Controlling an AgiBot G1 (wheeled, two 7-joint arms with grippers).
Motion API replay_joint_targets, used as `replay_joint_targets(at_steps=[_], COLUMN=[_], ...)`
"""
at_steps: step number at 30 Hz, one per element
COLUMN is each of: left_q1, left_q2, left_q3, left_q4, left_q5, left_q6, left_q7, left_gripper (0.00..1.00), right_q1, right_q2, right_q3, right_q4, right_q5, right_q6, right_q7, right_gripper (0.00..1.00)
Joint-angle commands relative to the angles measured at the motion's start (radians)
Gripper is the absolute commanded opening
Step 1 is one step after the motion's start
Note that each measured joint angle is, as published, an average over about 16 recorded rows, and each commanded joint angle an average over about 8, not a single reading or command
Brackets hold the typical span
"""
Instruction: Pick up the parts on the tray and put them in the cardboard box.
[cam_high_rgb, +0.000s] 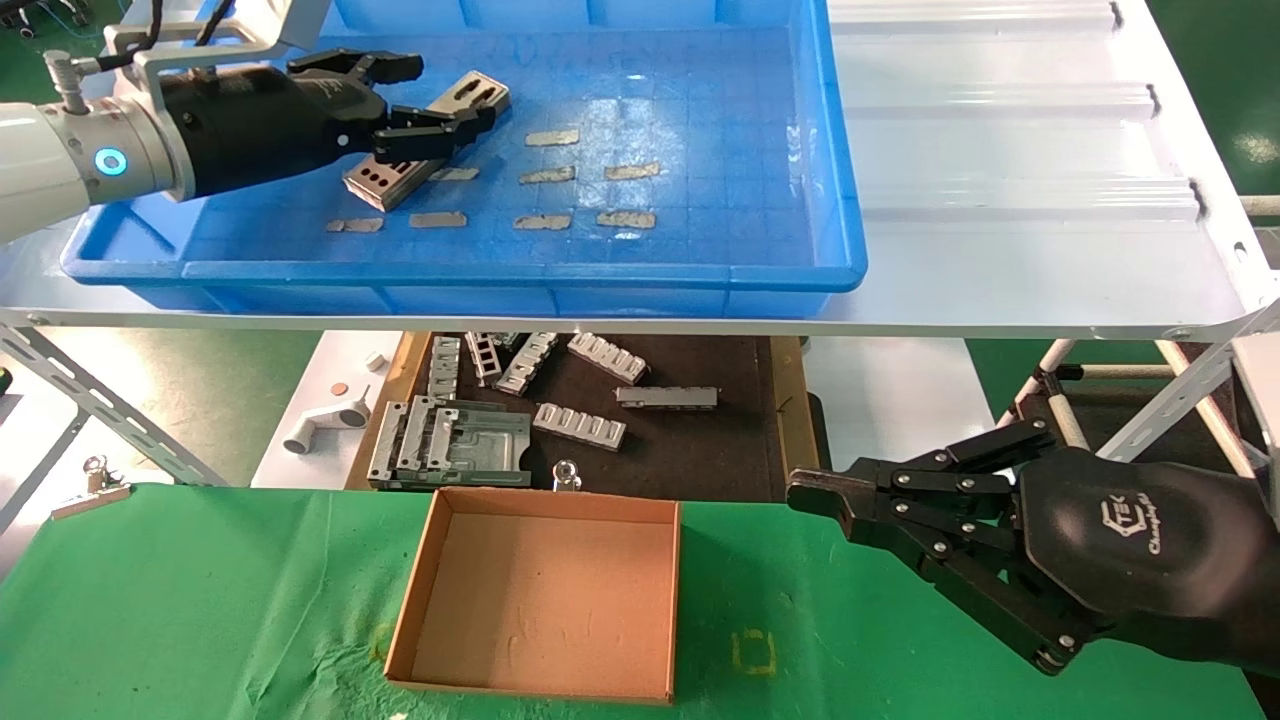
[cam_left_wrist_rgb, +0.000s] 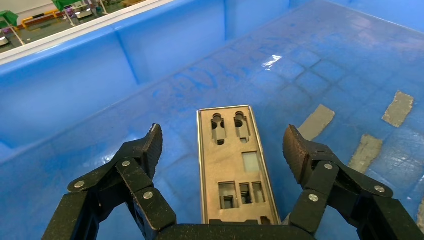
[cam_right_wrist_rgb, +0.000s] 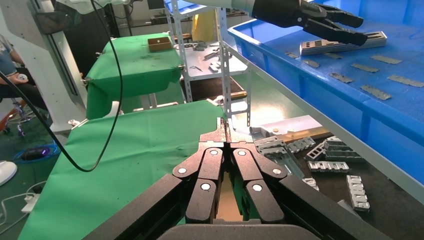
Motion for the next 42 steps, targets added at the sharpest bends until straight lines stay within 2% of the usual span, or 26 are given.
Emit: replay_joint_targets(at_steps=[1, 42], left_q1=[0.000, -0.017], left_q2=[0.000, -0.018], left_q3=[0.000, -0.005], left_q4=[0.002, -0.015], left_q5=[0.001, -0.007], left_q6=[-0.002, 0.027], left_q7=[-0.003, -0.008], left_gripper=[0.00, 0.00], right_q1=[0.000, 0.000], right_q2=[0.000, 0.000], right_q3=[0.000, 0.000], right_q4=[0.000, 0.000], right_q5=[0.000, 0.000], right_q6=[0.000, 0.000], right_q7=[0.000, 0.000], right_gripper=[0.00, 0.00])
